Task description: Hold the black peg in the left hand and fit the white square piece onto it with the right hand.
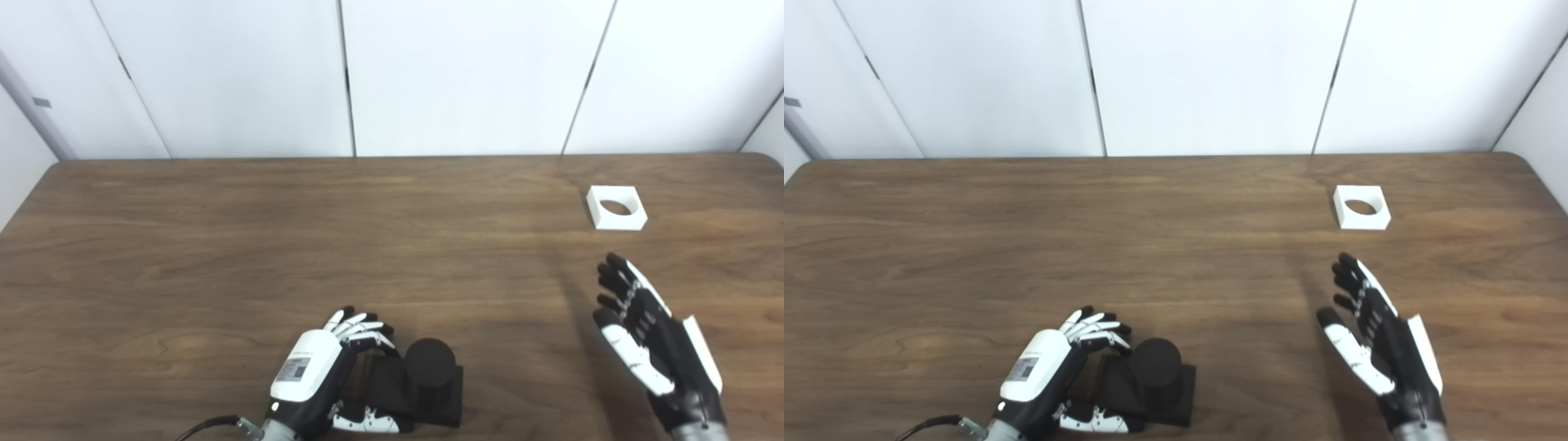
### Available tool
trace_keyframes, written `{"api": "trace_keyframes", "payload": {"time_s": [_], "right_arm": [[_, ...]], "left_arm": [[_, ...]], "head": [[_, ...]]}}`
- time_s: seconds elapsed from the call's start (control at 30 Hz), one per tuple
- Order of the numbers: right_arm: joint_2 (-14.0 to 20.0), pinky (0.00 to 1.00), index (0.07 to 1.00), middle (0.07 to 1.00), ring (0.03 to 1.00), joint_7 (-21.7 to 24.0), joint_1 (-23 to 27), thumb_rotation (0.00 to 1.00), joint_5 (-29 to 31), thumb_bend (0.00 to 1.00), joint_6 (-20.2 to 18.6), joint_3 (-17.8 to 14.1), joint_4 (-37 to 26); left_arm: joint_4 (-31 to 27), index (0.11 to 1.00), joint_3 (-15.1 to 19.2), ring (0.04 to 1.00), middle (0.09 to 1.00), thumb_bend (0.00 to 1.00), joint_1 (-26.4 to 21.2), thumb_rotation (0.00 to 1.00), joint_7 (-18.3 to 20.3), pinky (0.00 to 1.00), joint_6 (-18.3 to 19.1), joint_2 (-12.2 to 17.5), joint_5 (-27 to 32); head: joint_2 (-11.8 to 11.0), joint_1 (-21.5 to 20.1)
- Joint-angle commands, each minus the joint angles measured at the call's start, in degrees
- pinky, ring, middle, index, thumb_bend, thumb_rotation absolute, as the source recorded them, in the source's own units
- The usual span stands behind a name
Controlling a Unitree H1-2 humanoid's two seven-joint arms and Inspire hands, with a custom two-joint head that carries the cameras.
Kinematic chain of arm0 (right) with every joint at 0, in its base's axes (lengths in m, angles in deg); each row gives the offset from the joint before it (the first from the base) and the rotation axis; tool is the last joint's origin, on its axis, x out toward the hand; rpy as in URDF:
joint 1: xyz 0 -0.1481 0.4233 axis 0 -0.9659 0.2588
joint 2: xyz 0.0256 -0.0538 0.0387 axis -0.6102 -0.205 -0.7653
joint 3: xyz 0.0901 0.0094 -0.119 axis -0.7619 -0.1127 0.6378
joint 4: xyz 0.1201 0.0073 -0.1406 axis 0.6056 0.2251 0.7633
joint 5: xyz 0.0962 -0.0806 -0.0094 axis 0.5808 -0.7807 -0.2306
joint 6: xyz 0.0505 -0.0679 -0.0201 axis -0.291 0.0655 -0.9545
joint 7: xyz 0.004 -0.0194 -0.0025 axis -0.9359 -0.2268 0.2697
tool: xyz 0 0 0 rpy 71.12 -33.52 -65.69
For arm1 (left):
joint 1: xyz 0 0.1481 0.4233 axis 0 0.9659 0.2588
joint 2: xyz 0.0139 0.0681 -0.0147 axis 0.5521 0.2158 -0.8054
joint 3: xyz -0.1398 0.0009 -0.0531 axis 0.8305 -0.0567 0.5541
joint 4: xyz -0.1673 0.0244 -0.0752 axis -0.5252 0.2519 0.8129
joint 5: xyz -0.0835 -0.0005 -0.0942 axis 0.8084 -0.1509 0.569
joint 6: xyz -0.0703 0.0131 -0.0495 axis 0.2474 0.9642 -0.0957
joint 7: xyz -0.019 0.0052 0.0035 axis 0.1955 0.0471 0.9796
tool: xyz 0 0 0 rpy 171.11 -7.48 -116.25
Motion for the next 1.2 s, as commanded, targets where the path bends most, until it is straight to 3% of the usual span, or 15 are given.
{"api": "trace_keyframes", "payload": {"time_s": [0.0,0.13,0.43,0.63,0.83,0.93,1.17], "right_arm": [[3.05,0.85,0.874,0.895,0.900,0.65,3.49,0.50,-2.15,0.54,-1.55,-1.24,-3.10],[8.51,0.86,0.862,0.909,0.908,2.38,9.03,0.32,-5.45,0.62,-6.84,-3.11,-4.33],[16.22,0.89,0.854,0.922,0.920,4.29,18.89,0.20,-8.07,0.75,-11.51,-4.67,1.69],[20.81,0.93,0.844,0.936,0.950,5.77,24.36,0.23,-13.04,0.76,-12.39,-2.51,8.26],[23.44,0.94,0.862,0.944,0.969,6.26,30.26,0.21,-15.53,0.83,-10.06,0.55,17.10],[24.22,0.93,0.866,0.954,0.981,5.86,33.39,0.22,-17.38,0.86,-9.03,2.28,21.91],[24.48,1.00,0.866,0.997,1.000,3.97,39.40,0.24,-24.32,0.91,-9.56,6.70,31.49]], "left_arm": [[0.52,0.484,-0.12,0.870,0.793,0.52,0.23,0.05,2.16,0.97,0.84,0.85,-1.02],[0.54,0.485,-0.13,0.868,0.793,0.52,0.24,0.05,2.19,0.95,0.80,0.65,-0.90],[-0.02,0.485,-0.42,0.860,0.788,0.52,0.52,0.05,2.33,0.93,1.20,0.06,-1.52],[-0.82,0.485,-0.08,0.860,0.789,0.52,0.79,0.05,2.35,0.93,1.45,-0.20,-1.44],[-0.97,0.485,-0.17,0.858,0.788,0.52,0.95,0.05,2.56,0.92,1.67,-0.33,-1.74],[-0.95,0.485,-0.17,0.857,0.787,0.52,1.04,0.04,2.52,0.92,1.67,-0.52,-1.55],[-1.11,0.485,-0.11,0.855,0.788,0.52,1.19,0.05,2.51,0.91,1.72,-0.74,-1.53]], "head": [[-0.15,-0.65],[-0.44,-0.78],[-0.48,-0.72],[-0.39,-1.47],[-0.45,-1.99],[-0.66,-2.02],[-0.82,-2.11]]}}
